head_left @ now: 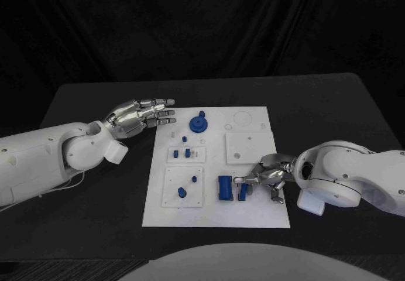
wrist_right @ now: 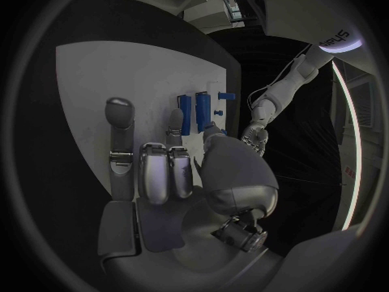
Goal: Assemble the parts on the task board
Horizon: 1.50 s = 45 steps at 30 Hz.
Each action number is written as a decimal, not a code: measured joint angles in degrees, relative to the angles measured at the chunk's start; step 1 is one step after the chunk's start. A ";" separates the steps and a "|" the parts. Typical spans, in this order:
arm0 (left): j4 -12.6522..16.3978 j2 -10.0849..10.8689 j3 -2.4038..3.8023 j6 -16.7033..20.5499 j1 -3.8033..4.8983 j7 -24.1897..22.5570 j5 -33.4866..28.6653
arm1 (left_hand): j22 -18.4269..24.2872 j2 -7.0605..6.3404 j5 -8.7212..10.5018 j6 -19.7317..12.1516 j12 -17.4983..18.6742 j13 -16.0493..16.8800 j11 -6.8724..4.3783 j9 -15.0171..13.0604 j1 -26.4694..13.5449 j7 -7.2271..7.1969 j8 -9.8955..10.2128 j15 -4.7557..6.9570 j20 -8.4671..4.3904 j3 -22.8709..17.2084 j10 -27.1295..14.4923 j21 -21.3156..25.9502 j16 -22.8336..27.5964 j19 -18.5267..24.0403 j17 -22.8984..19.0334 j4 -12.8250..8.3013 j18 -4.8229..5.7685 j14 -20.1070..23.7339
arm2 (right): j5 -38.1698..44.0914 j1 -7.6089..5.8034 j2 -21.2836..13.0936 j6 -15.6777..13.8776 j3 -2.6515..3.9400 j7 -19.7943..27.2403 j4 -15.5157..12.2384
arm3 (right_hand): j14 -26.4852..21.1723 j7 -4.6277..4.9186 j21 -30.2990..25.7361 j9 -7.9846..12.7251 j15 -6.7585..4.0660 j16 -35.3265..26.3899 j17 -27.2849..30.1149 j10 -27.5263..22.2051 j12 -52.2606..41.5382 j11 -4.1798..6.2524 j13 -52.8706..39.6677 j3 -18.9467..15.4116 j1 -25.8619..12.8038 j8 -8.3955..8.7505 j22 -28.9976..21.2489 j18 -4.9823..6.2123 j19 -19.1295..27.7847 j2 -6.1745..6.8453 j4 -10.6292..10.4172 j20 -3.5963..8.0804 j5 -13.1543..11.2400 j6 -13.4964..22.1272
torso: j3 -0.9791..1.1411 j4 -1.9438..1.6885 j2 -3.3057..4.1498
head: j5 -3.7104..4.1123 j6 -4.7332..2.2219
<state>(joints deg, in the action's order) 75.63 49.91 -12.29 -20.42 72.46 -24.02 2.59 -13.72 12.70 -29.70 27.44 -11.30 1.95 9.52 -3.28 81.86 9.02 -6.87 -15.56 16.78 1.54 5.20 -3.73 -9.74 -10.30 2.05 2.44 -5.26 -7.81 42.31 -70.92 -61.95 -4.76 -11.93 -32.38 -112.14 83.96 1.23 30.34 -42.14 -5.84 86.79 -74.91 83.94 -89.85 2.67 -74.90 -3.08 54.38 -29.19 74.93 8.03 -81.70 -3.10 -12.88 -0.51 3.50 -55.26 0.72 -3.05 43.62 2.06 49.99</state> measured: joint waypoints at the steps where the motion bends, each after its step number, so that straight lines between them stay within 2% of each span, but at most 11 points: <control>1: 0.00 0.00 0.00 -0.01 -0.01 0.04 0.00 | 0.00 0.00 0.00 0.00 0.00 0.00 0.00 0.00 0.00 0.00 0.00 0.00 0.00 0.00 0.00 0.00 0.00 0.00 0.00 0.00 0.01 0.00 | -0.06 0.00 -0.05 -0.07 0.00 0.09 -0.07 | 0.00 -0.01 0.00 -0.36 0.00 0.00 0.00 0.00 0.00 0.00 0.00 0.00 0.30 -0.22 0.00 0.00 0.00 -0.30 0.00 0.00 0.00 0.06 | 0.00 -0.01 0.00 | 0.02 0.00; 9: -0.06 -0.03 0.00 -0.08 -0.08 0.36 0.00 | 0.06 0.00 0.00 0.00 0.00 0.00 0.00 0.00 0.00 0.00 0.00 0.00 0.00 0.00 0.00 0.00 0.00 0.00 0.00 0.00 0.00 0.00 | -0.69 0.00 -0.16 -0.49 0.00 0.63 -0.46 | 0.00 0.12 0.00 -1.34 0.00 0.00 0.00 0.00 0.00 0.00 0.00 -0.16 0.60 -0.78 -0.01 0.00 0.00 -0.60 -0.16 0.00 0.50 1.36 | 0.00 -0.01 0.00 | 0.05 0.00; 22: -0.23 -0.04 0.00 -0.22 -0.16 0.79 0.00 | 0.05 0.00 0.00 0.00 0.00 0.00 0.00 0.00 0.00 0.00 0.00 0.00 0.00 0.00 0.00 0.00 0.00 0.00 -0.01 0.00 0.00 0.00 | -1.38 -0.08 -0.80 -1.24 0.01 1.22 -0.98 | 0.00 0.32 0.54 -1.19 0.01 0.00 0.00 0.00 0.00 -0.01 -0.04 -0.64 0.56 -0.78 -0.02 0.00 0.00 -1.24 -0.64 -0.01 0.94 2.99 | -0.02 -0.02 0.00 | -0.09 0.00; 28: -0.17 0.07 0.00 -0.25 -0.19 0.80 0.00 | 0.05 0.17 0.00 0.00 0.00 0.00 0.00 0.00 -0.17 0.00 0.00 0.00 0.00 -0.33 0.00 0.00 0.00 0.00 0.01 0.00 0.00 0.00 | -1.58 -2.22 -1.90 -2.04 -0.04 2.59 -1.94 | 0.00 0.73 1.09 -0.61 0.00 0.22 0.00 0.00 0.00 -0.01 -0.04 -1.04 -0.34 -0.21 -0.02 0.00 0.00 -2.60 -2.01 -0.01 2.07 3.42 | -0.02 -0.03 0.00 | -0.15 0.00; 30: -0.14 0.07 0.00 -0.25 -0.19 0.80 0.00 | 0.05 0.22 0.00 0.00 0.00 0.00 0.00 0.00 -0.22 0.00 0.00 0.00 0.00 -0.32 0.00 0.00 0.00 0.00 0.04 0.00 0.00 0.00 | -1.71 -3.15 -2.12 -2.21 0.00 3.44 -2.15 | 0.00 1.10 1.30 0.80 0.00 0.22 0.00 0.10 0.00 -0.36 -0.04 -1.18 -0.52 1.47 -0.02 0.00 0.00 -2.99 -2.50 -0.01 2.45 4.39 | -0.02 -0.03 0.00 | -0.15 0.00; 33: -0.12 0.07 0.00 -0.25 -0.20 0.80 0.00 | 0.05 0.22 0.00 0.00 -0.26 0.03 0.21 0.00 -0.22 0.00 0.00 0.00 0.00 -0.32 0.21 0.00 0.00 0.00 0.04 0.00 0.00 0.00 | -2.07 -4.18 -2.15 -2.19 0.05 5.30 -2.42 | 0.06 2.30 2.46 7.00 1.18 0.44 0.00 0.04 0.00 -1.88 -0.03 -1.72 -1.64 7.68 -0.02 -0.01 -0.72 -4.36 -3.48 -0.73 2.45 5.27 | -0.02 -0.03 0.00 | -0.07 0.00; 35: -0.12 0.06 0.00 -0.25 -0.20 0.79 0.00 | 0.05 0.22 0.00 0.00 -0.40 0.05 0.21 0.00 -0.22 0.00 0.00 0.00 0.00 -0.32 0.21 0.00 0.00 0.00 0.04 0.00 0.00 0.00 | -2.41 -4.50 -1.96 -1.86 0.04 6.46 -2.44 | 0.03 2.94 2.79 10.14 1.30 0.44 0.00 0.03 0.00 -2.12 -0.03 -2.10 -2.53 10.59 -0.02 0.00 -0.79 -5.25 -3.79 -0.84 1.95 5.10 | -0.02 -0.03 0.00 | -0.05 0.00; 37: -0.12 0.02 0.00 -0.25 -0.20 0.79 0.00 | 0.05 0.22 0.00 0.00 -0.40 0.05 0.21 0.00 -0.22 0.00 0.00 0.00 0.00 -0.32 0.21 0.00 0.00 0.00 0.03 0.00 0.00 0.00 | -2.95 -4.72 -1.53 -1.04 0.02 7.65 -2.42 | 0.19 3.29 3.24 12.18 1.46 0.46 0.00 0.19 0.00 -2.28 -0.03 -2.77 -3.20 12.13 -0.02 -0.01 -0.60 -5.92 -3.68 -1.04 1.56 4.37 | -0.02 -0.03 0.00 | -0.05 0.00; 39: -0.12 0.01 0.00 -0.25 -0.20 0.79 0.00 | 0.05 0.22 0.00 0.00 -0.40 0.05 0.21 0.00 -0.22 0.00 0.00 0.00 0.00 -0.32 0.22 0.00 0.00 0.00 0.03 0.00 0.00 0.00 | -3.45 -4.79 -1.10 0.12 0.01 8.68 -2.37 | 0.19 2.93 4.04 13.86 1.46 0.68 0.00 0.19 0.00 -2.28 -0.03 -3.05 -1.02 12.70 -0.02 0.00 -0.60 -5.29 -1.29 -1.04 3.42 1.72 | -0.02 -0.03 0.00 | -0.09 0.00; 41: -0.12 0.01 0.00 -0.25 -0.21 0.79 0.00 | 0.05 0.22 0.00 0.00 -0.40 0.05 0.21 0.00 -0.22 0.00 0.00 0.00 0.00 -0.32 0.21 0.00 0.00 0.00 0.03 0.00 0.00 0.00 | -3.64 -4.80 -0.76 1.17 0.00 9.34 -2.33 | 0.18 2.33 4.43 14.40 1.46 0.68 0.00 0.11 0.00 -2.20 -0.03 -3.15 2.85 12.45 -0.02 0.00 -0.59 -3.53 2.12 -1.04 4.72 -1.01 | -0.02 -0.04 -0.01 | -0.12 0.00; 45: -0.13 0.01 0.00 -0.28 -0.22 0.77 0.00 | 0.05 0.22 0.00 0.00 -0.40 0.04 0.21 0.00 -0.23 0.00 0.00 0.00 0.00 -0.32 0.22 0.00 0.00 0.00 0.03 0.00 0.00 0.00 | -3.30 -4.80 -0.14 3.23 -0.02 10.29 -2.20 | 0.09 1.09 4.77 12.74 0.71 0.68 0.00 0.10 0.00 -1.11 -0.02 -4.17 5.41 9.46 -0.03 -0.01 -0.90 -2.14 4.50 -0.73 4.70 -3.83 | -0.03 -0.04 -0.02 | -0.12 0.00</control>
<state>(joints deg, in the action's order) 75.50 49.92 -12.29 -20.70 72.25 -23.25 2.59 -13.67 12.92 -29.69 27.43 -11.70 1.99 9.73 -3.28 81.63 9.02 -6.87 -15.56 16.78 1.22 5.41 -3.73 -9.74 -10.30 2.07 2.45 -5.26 -7.80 39.01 -75.71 -62.09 -1.53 -11.95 -22.09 -114.33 84.05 2.31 35.11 -29.39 -5.12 87.47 -74.91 84.04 -89.85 1.56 -74.93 -7.25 59.80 -19.73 74.91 8.02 -82.60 -5.24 -8.37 -1.24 8.20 -59.09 0.69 -3.10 43.59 1.94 49.99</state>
